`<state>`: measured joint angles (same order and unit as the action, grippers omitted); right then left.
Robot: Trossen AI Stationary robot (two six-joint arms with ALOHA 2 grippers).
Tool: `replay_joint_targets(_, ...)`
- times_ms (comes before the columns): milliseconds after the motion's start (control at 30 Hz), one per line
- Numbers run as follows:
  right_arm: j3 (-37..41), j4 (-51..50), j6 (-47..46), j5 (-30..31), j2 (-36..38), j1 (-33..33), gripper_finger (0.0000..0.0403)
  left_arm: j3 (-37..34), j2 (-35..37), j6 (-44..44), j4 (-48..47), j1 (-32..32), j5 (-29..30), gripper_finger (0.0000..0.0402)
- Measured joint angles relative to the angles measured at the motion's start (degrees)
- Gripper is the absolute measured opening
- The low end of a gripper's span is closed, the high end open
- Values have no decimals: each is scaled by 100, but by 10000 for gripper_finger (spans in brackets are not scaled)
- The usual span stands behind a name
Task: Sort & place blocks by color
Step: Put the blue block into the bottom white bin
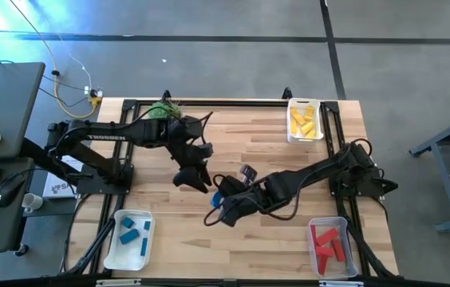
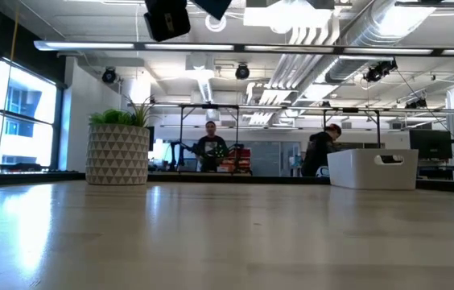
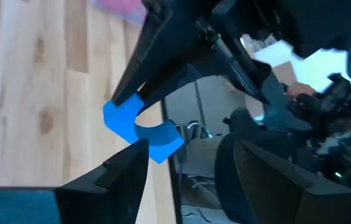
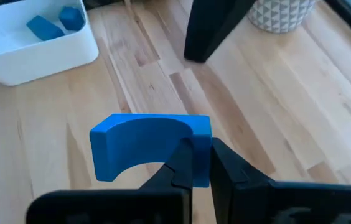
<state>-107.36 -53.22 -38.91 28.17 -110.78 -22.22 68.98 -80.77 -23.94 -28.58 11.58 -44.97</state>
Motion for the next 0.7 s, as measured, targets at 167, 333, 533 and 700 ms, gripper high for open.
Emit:
replay_joint_targets(167,-331,-282,550,82,0,0,5,1,0,12,228,8,-83,223)
replay_joint_targets(333,-574,-354,1109,82,0,-19,5,2,0,8,520,39,-100,223)
replay_joint_targets(533,-907,-496,1586,82,0,-86,5,-1,0,-269,742,278,-129,223)
replay_joint_targets(700,-1293,-611,1840,142,0,-224,5,-1,0,-374,1001,471,-528,223)
